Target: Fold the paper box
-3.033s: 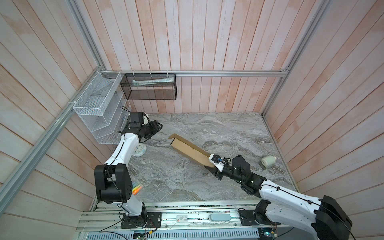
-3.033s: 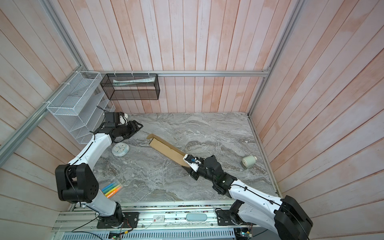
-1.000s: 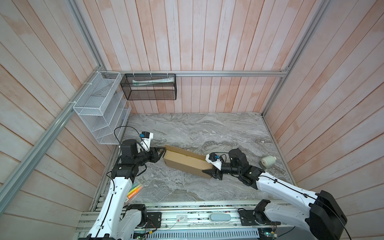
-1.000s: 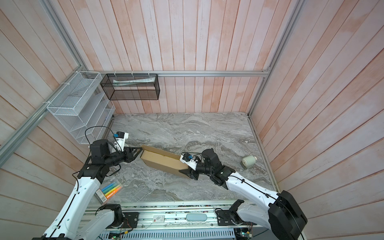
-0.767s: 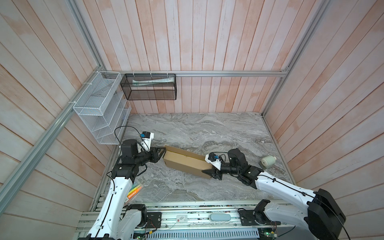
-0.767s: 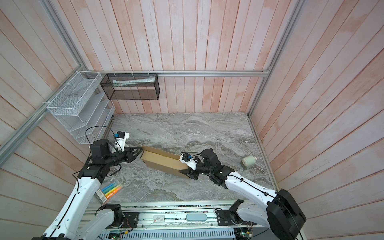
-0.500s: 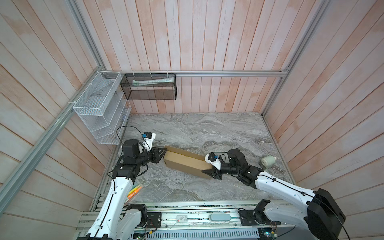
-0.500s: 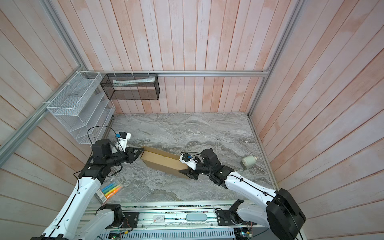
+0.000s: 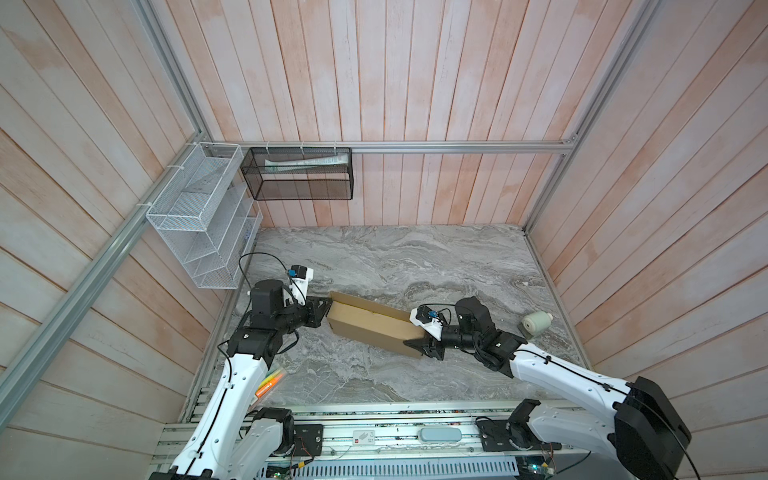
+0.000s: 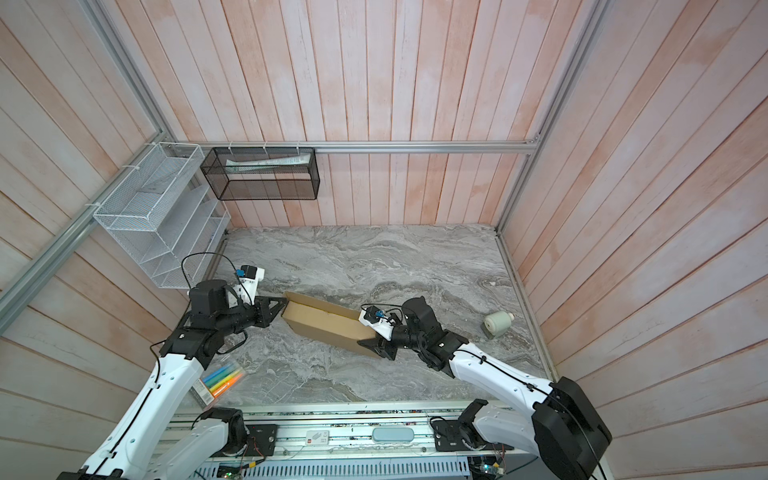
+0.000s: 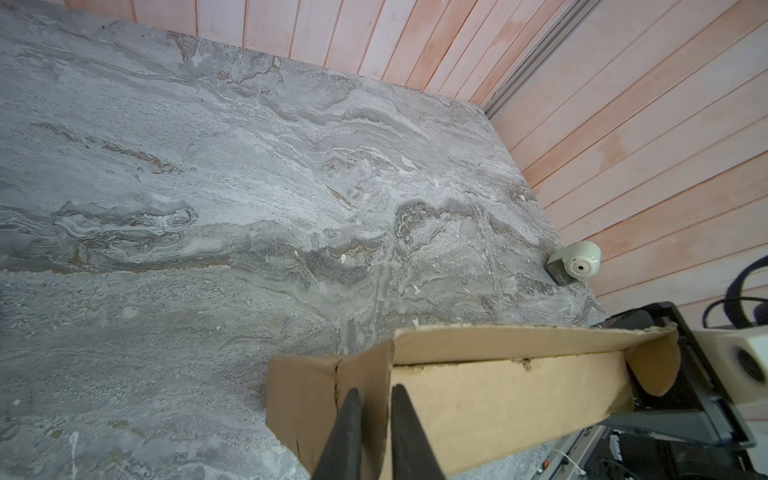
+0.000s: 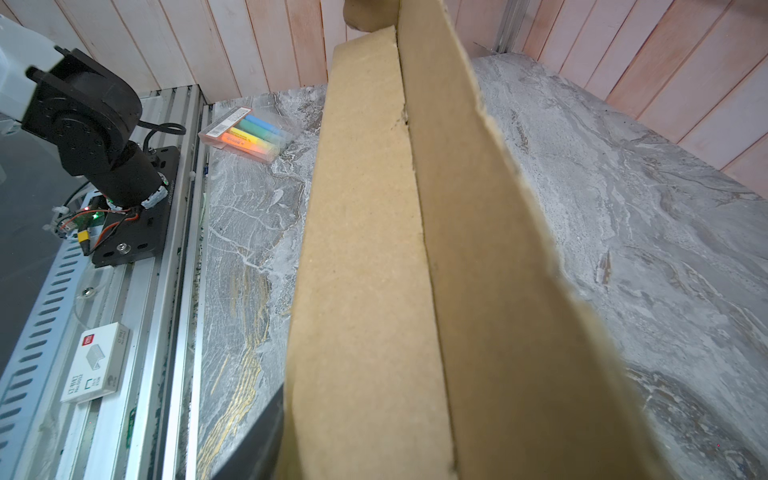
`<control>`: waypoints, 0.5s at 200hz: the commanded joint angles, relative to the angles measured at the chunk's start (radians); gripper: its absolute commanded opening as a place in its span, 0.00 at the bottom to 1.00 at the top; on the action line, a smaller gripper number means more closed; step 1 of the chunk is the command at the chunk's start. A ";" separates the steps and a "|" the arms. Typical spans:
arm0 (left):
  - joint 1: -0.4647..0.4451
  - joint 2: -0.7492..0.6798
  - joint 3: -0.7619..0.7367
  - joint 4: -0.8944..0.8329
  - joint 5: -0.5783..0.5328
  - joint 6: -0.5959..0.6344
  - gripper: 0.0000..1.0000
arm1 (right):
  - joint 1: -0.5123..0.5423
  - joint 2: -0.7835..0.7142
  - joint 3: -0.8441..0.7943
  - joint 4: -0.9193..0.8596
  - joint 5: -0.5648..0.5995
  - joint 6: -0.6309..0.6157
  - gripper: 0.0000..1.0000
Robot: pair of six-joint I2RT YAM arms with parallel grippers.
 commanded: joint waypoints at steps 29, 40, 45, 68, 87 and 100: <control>-0.012 -0.016 0.004 0.002 -0.026 -0.014 0.14 | -0.004 -0.005 0.009 0.051 -0.011 0.011 0.13; -0.014 -0.019 0.004 0.004 -0.026 -0.018 0.14 | -0.005 -0.001 0.009 0.052 -0.010 0.010 0.13; -0.014 -0.019 0.006 0.004 -0.026 -0.019 0.14 | -0.005 0.000 0.008 0.054 -0.010 0.010 0.13; -0.016 -0.019 0.020 0.003 -0.029 -0.020 0.14 | -0.004 0.004 0.007 0.056 -0.011 0.011 0.13; -0.017 -0.015 0.029 0.004 -0.029 -0.022 0.14 | -0.005 0.005 0.006 0.059 -0.011 0.010 0.13; -0.018 -0.011 0.030 0.006 -0.028 -0.025 0.14 | -0.005 0.005 0.006 0.060 -0.014 0.009 0.13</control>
